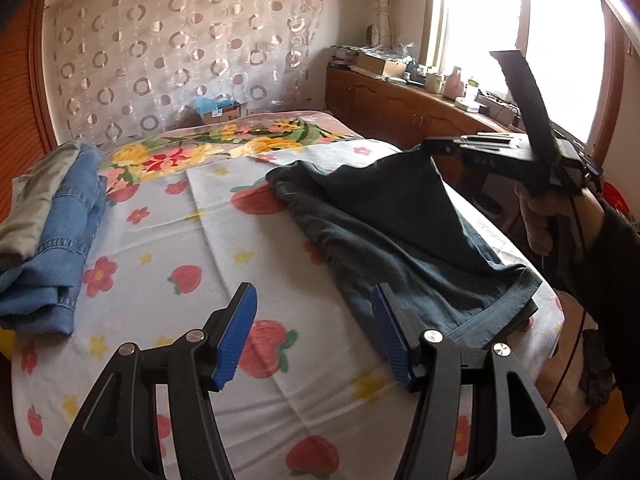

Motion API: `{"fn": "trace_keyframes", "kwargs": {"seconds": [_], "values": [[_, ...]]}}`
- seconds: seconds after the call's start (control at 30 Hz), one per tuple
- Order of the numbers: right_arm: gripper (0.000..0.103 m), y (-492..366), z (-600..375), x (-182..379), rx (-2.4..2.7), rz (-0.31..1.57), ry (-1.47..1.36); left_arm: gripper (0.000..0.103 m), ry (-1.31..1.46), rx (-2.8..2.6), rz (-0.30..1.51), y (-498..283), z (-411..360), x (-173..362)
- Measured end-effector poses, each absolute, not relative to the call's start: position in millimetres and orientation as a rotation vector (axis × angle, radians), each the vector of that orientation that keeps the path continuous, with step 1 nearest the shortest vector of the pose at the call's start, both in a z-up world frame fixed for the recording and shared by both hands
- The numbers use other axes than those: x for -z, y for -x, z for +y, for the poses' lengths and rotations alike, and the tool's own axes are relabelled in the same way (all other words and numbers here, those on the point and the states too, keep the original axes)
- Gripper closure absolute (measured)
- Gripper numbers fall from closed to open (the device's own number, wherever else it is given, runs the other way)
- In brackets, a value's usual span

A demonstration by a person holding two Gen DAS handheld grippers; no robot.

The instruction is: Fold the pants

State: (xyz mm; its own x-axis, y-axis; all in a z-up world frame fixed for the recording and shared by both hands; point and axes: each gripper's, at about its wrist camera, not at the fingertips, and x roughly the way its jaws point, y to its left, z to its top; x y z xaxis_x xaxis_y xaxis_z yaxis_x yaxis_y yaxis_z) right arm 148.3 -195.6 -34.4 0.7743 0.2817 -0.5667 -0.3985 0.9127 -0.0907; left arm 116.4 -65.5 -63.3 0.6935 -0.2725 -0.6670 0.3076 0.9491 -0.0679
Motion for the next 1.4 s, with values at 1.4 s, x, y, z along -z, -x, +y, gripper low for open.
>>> {"fn": "trace_keyframes", "kwargs": {"seconds": [1.4], "values": [[0.068, 7, -234, 21, -0.281, 0.605, 0.115, 0.042, -0.128, 0.407, 0.839, -101, -115, 95]]}}
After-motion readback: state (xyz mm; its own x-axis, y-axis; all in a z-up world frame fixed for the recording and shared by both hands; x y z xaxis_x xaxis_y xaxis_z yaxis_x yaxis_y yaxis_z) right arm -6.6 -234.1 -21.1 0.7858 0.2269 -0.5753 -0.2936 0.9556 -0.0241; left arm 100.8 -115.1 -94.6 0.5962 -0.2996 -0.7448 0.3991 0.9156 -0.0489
